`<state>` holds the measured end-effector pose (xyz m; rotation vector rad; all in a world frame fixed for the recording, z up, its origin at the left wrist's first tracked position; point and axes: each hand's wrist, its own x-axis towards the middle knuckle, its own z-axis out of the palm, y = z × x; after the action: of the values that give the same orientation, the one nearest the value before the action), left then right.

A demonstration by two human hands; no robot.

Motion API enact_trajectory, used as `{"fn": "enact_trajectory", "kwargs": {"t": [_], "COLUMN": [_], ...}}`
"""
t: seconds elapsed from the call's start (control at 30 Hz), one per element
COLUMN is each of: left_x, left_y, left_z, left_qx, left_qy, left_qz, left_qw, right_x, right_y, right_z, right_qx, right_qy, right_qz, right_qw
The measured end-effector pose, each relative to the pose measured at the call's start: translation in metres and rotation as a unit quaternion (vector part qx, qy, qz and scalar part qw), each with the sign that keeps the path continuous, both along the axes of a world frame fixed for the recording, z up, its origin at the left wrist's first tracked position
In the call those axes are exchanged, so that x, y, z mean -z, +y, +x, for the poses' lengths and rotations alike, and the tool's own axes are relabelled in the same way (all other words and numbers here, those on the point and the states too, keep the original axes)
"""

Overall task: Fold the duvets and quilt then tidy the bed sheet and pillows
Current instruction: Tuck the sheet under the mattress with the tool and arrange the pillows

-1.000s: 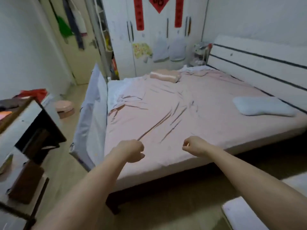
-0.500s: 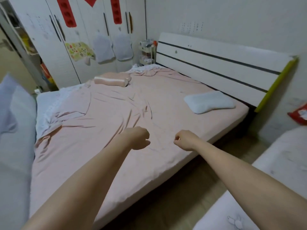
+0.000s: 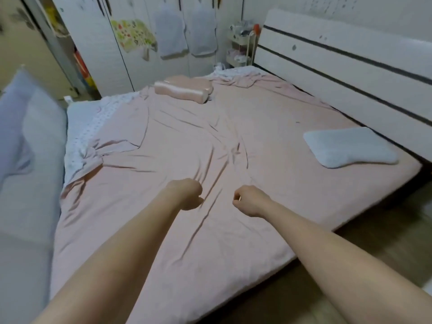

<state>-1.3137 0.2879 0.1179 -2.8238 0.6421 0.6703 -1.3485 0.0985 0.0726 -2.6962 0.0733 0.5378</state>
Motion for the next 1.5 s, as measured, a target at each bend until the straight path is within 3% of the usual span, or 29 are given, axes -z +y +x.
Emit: {"fn": "enact_trajectory", "kwargs": {"t": [0.17, 0.37, 0.5, 0.63, 0.8, 0.93, 1.0, 1.13, 1.33, 1.5], "left_x": [0.058, 0.190, 0.272, 0.351, 0.412, 0.427, 0.429, 0.425, 0.418, 0.426], "left_y": [0.069, 0.158, 0.192, 0.204, 0.226, 0.236, 0.239, 0.240, 0.248, 0.256], "left_z": [0.046, 0.085, 0.117, 0.151, 0.164, 0.178, 0.184, 0.186, 0.178, 0.190], "left_qx": [-0.111, -0.265, -0.352, -0.415, -0.438, -0.452, -0.430, -0.387, -0.416, -0.403], "left_qy": [0.041, 0.079, 0.085, 0.051, -0.003, -0.049, -0.029, -0.018, -0.051, -0.041], "left_qz": [0.005, 0.005, -0.014, -0.080, -0.086, -0.150, -0.126, -0.087, -0.144, -0.106], "left_qw": [0.993, 0.961, 0.932, 0.905, 0.895, 0.878, 0.893, 0.918, 0.897, 0.908], "right_x": [0.046, 0.174, 0.255, 0.331, 0.378, 0.370, 0.369, 0.372, 0.367, 0.357], "right_y": [0.064, 0.162, 0.210, 0.244, 0.268, 0.279, 0.280, 0.284, 0.295, 0.307], "right_z": [0.064, 0.158, 0.211, 0.257, 0.297, 0.317, 0.325, 0.327, 0.335, 0.347], "right_qx": [-0.068, -0.154, -0.154, -0.182, -0.343, -0.467, -0.495, -0.470, -0.405, -0.433], "right_qy": [0.031, 0.084, 0.089, 0.040, -0.023, -0.066, -0.059, -0.036, -0.034, 0.052], "right_qz": [-0.017, -0.022, -0.023, -0.062, -0.121, -0.145, -0.154, -0.105, -0.044, -0.078], "right_qw": [0.997, 0.984, 0.984, 0.981, 0.931, 0.870, 0.853, 0.876, 0.913, 0.896]}}
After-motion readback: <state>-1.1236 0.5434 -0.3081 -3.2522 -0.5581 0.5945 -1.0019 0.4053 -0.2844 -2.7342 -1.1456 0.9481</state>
